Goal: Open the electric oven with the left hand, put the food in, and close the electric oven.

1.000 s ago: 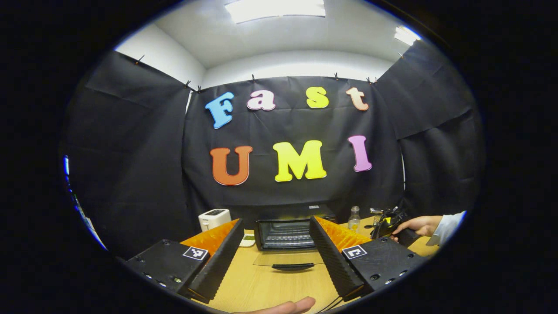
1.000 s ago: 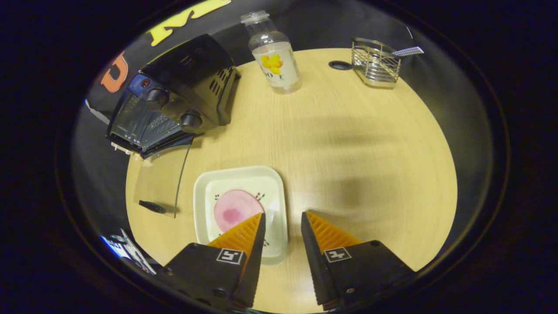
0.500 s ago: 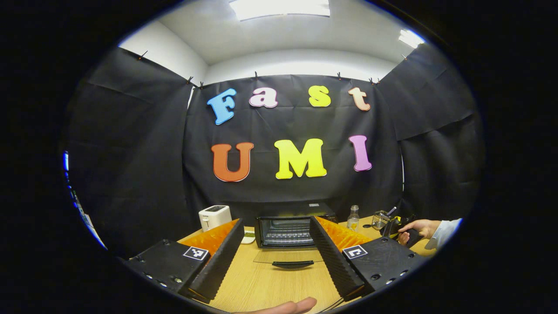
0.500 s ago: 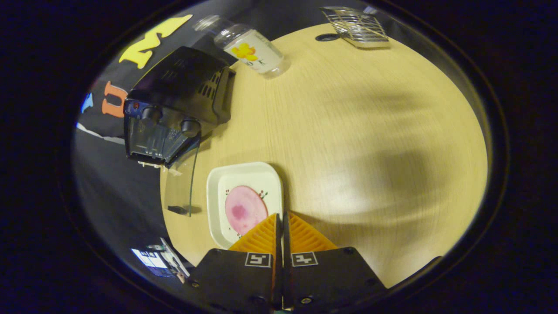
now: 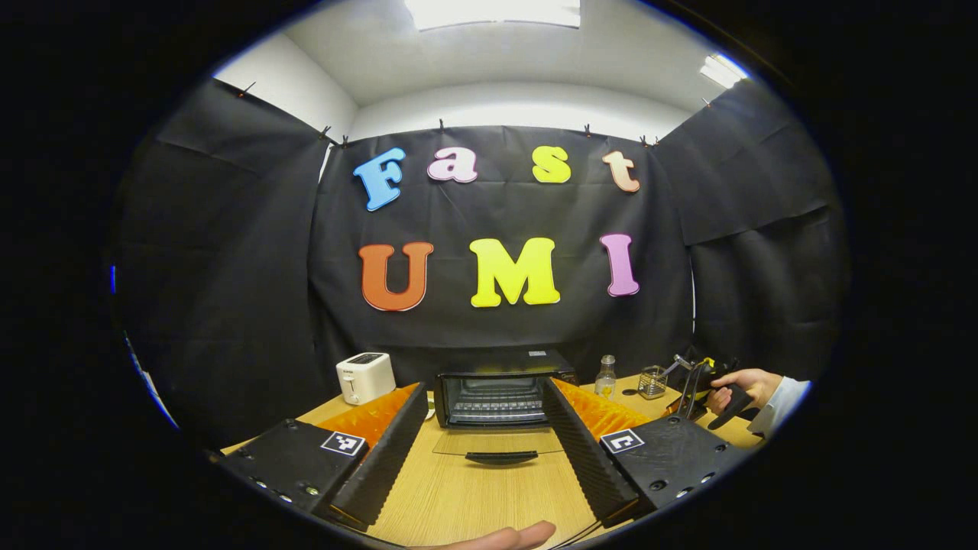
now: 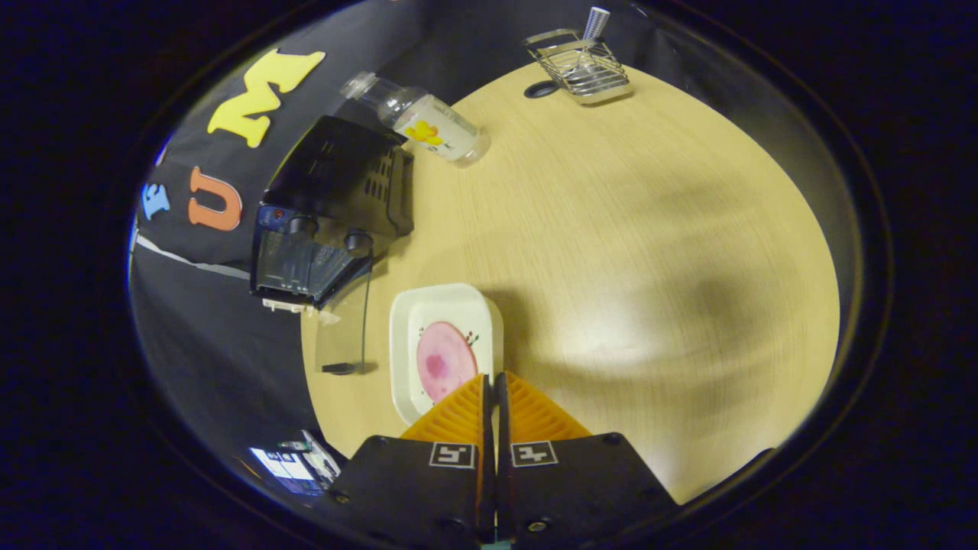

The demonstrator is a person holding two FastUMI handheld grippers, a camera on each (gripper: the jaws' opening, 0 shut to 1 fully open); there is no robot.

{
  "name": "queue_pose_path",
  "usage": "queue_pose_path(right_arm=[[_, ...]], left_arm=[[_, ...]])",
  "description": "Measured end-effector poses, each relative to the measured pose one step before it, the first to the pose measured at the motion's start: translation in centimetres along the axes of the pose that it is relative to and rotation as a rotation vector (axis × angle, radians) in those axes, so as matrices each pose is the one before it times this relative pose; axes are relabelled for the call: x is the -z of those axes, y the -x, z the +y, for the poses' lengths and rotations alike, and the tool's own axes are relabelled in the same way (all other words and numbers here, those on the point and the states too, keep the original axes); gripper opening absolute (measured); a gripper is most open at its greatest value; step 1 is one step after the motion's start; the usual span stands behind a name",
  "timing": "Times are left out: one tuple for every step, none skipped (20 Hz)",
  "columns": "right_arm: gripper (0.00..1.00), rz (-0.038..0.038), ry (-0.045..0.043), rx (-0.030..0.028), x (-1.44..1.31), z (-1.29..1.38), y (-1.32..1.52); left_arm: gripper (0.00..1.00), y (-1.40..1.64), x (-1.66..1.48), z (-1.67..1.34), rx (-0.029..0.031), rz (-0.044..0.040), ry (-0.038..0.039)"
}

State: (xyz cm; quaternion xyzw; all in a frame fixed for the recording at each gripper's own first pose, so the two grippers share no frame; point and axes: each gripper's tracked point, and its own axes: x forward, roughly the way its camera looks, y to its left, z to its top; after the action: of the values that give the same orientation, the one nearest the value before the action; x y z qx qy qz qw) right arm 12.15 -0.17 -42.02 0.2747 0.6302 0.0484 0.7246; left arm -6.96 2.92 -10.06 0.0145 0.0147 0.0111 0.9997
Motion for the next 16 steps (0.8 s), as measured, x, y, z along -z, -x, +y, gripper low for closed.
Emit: queue_pose_path(right_arm=[[0.02, -0.00785, -0.00231, -0.01113, 0.032, 0.404, 0.609], [0.04, -0.01378, 0.00552, -0.00437, -0.145, 0.455, 0.539], [0.01, -0.01534, 0.009, -0.00157, 0.006, 0.391, 0.725], [0.04, -0.01162, 0.00935, -0.00136, -0.004, 0.528, 0.566], [0.01, -0.00863, 0.00793, -0.00458, 0.21, 0.662, 0.623], [0.04, -0.00609, 0.0117, -0.0075, 0.181, 0.799, 0.467], [0.04, -0.00105, 0.01619, -0.00973, 0.261, 0.864, 0.244], [0.04, -0.00057, 0.01251, -0.01314, 0.336, 0.929, 0.196], [0.04, -0.0007, 0.00891, -0.01215, 0.27, 0.998, 0.241], [0.04, 0.00067, 0.00928, -0.0091, 0.265, 0.954, -0.04], [0.01, 0.00065, 0.01031, -0.00646, 0.262, 0.733, -0.069], [0.04, -0.00017, 0.00891, -0.00454, 0.184, 0.879, -0.088], [0.04, 0.00067, 0.01106, -0.00374, 0.241, 0.826, -0.259], [0.04, 0.00041, 0.00968, -0.00171, 0.141, 0.796, -0.35], [0.04, 0.00075, 0.00383, 0.00194, 0.264, 0.612, -0.486], [0.04, -0.0002, 0.00087, 0.00345, 0.241, 0.587, -0.588]], left_arm=[[0.96, 0.179, -0.098, 0.17, 0.00172, -0.00448, 0.00109], [0.96, 0.21, -0.129, 0.207, 0.00121, -0.00432, 0.00205], [0.96, 0.185, -0.068, 0.084, 0.00207, -0.00153, 0.00164], [0.96, 0.079, -0.028, 0.161, 0.00114, -0.00129, 0.00095], [0.96, 0.132, -0.015, 0.31, -0.00237, -0.00097, 0.00024], [0.96, 0.127, -0.042, 0.279, -0.00243, -0.00133, -0.00074], [0.96, -0.057, 0.054, 0.249, -0.00293, -0.00153, -0.00038], [0.96, 0.01, 0.11, 0.356, -0.0043, -0.0016, -0.00078], [0.96, 0.034, 0.052, 0.308, -0.00334, -0.00203, -0.00097], [0.96, 0.044, 0.213, 0.332, -0.00399, 0.00164, -0.00128], [0.96, -0.066, 0.235, 0.407, -0.00714, 0.0012, 0.00016], [0.96, -0.012, 0.175, 0.397, -0.00718, 0.00171, 0.00209], [0.96, -0.098, 0.346, 0.303, -0.00606, 0.0071, 0.00404], [0.96, 0.116, 0.229, 0.302, -0.00411, 0.00783, 0.00493], [0.96, 0.049, 0.353, 0.379, -0.00552, 0.00977, 0.00405], [0.96, 0.02, 0.371, 0.428, -0.00744, 0.00779, 0.00203]])
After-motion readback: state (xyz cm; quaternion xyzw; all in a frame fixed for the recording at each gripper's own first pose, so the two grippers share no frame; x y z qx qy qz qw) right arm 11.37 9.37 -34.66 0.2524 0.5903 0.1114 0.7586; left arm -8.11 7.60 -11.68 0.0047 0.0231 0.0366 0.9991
